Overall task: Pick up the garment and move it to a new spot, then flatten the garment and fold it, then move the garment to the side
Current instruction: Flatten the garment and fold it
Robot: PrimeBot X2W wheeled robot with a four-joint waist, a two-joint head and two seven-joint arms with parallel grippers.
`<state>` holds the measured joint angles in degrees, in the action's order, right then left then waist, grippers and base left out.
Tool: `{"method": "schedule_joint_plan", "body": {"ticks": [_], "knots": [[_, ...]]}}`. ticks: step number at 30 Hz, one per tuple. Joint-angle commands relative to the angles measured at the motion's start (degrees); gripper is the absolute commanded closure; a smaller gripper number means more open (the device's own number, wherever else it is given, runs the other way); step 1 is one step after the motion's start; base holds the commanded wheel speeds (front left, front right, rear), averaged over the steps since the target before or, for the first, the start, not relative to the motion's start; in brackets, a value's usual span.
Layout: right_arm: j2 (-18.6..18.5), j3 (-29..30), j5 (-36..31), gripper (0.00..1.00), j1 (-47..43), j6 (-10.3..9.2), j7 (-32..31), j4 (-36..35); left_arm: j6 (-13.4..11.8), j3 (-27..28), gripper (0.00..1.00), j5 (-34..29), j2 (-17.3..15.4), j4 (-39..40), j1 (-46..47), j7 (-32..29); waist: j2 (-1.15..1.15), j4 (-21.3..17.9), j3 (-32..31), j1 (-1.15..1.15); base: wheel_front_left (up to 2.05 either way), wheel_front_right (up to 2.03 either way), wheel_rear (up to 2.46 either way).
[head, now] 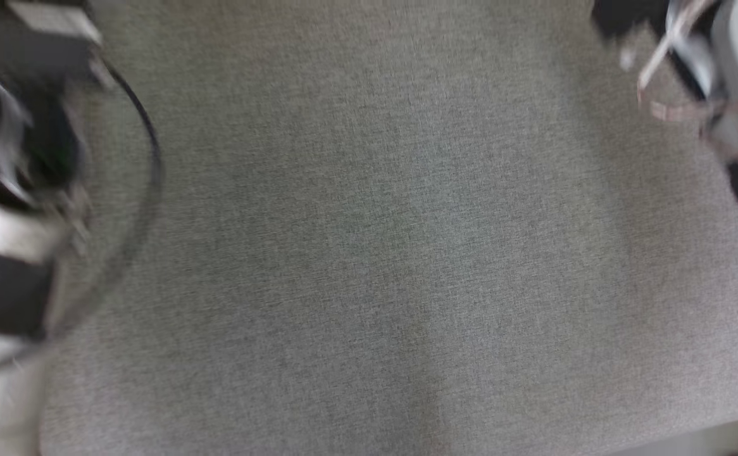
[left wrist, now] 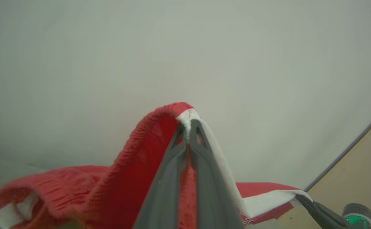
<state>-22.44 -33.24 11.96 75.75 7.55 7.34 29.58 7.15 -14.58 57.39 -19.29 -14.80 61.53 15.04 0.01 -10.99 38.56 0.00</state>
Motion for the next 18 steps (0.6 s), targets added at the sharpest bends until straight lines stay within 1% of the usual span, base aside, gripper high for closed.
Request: {"method": "schedule_joint_plan", "body": {"ticks": [1, 3, 6, 7, 10, 14, 16, 18], "knots": [[-1.61, -1.38, 2.11, 1.0, -2.12, -0.16, -0.84, -1.29, 0.5, -1.39, 1.0, 0.87, -0.5, 1.33, -2.47, 0.07, -0.01, 1.59, -2.52, 0.0, 0.0, 0.0, 0.0], [-4.31, -3.64, 5.59, 1.0, -5.18, -0.16, -2.82, -3.8, 0.33, -3.43, 1.0, 1.91, -1.04, 2.57, -5.98, 0.07, -0.01, 2.54, -4.11, 0.0, 0.0, 0.0, 0.0], [-7.6, -5.26, 10.59, 1.0, -10.9, -0.16, -5.34, -8.12, 0.35, -5.95, 1.0, 3.23, -1.35, 4.04, -11.76, 0.1, -0.01, 3.71, -7.5, 0.0, 0.0, 0.0, 0.0], [-9.56, -5.6, 13.51, 1.0, -14.49, -0.16, -6.89, -11.21, 0.33, -6.83, 1.0, 3.68, -1.5, 4.45, -15.14, 0.11, -0.01, 4.17, -9.58, 0.0, 0.0, 0.0, 0.0], [-11.51, -5.44, 16.85, 1.0, -20.43, -0.16, -8.89, -14.64, 0.34, -7.77, 1.0, 3.37, -0.8, 4.32, -20.06, 0.12, -0.01, 4.58, -12.68, 0.0, 0.0, 0.0, 0.0], [-13.4, -5.23, 20.86, 1.0, -27.66, -0.16, -12.1, -17.8, 0.31, -8.48, 1.0, 3.46, 0.94, 2.92, -25.61, 0.13, -0.01, 5.1, -16.6, 0.0, 0.0, 0.0, 0.0], [-13.7, -4.33, 23.8, 1.0, -31.47, -0.16, -13.92, -18.89, 0.31, -10.24, 1.0, 5.13, 1.7, 1.41, -28.34, -0.23, -0.01, 5.12, -18.43, 0.0, 0.0, 0.0, 0.0], [-14.31, -4.15, 26.4, 1.0, -34.94, -0.16, -16.24, -20.18, 0.32, -11.75, 1.0, 5.41, 1.15, -0.53, -30.0, -0.57, -0.01, 5.04, -20.22, 0.0, 0.0, 0.0, 0.0]]}}
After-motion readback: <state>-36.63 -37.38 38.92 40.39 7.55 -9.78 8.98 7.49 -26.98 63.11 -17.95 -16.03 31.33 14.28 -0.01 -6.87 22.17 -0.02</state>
